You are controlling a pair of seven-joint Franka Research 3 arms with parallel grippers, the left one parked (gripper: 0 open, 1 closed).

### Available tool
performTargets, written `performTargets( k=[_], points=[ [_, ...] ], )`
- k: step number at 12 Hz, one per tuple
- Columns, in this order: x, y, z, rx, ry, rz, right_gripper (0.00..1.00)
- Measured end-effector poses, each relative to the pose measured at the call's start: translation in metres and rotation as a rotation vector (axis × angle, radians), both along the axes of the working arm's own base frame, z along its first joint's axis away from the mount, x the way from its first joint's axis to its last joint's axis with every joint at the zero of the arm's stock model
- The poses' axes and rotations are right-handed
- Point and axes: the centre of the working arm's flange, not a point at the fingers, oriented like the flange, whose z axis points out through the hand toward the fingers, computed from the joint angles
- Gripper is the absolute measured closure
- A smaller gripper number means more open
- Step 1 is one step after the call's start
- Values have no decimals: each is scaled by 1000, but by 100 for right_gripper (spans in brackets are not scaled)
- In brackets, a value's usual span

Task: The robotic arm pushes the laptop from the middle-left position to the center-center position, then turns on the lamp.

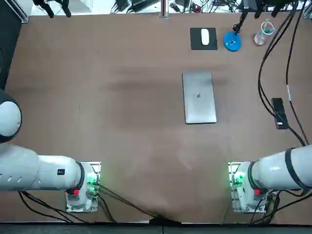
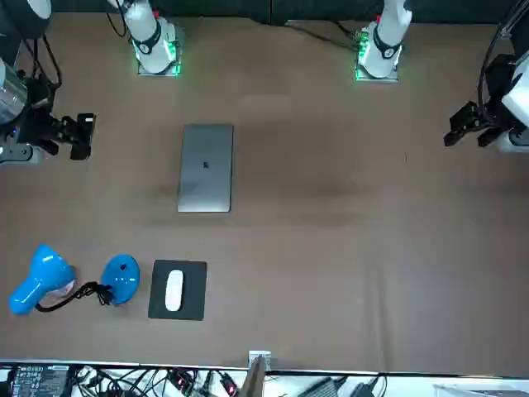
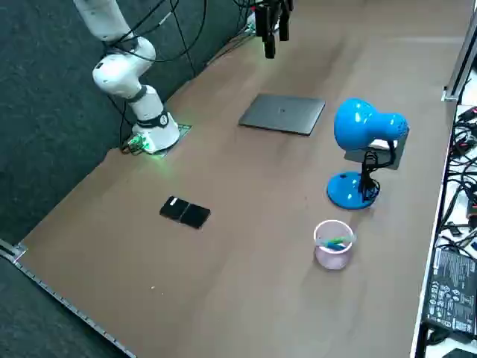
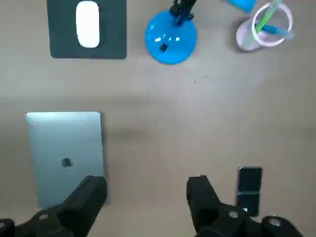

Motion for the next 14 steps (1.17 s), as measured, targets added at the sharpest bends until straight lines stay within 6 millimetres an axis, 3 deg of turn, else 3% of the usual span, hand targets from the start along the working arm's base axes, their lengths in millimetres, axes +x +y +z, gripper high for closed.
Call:
performTargets(
  k=[5,8,14],
  points=[
    [-8,0,10,18,2,-14,0],
    [-9,11,10,22,2,2,0],
    [-11,108,-24,-1,62,-37,0]
  ],
)
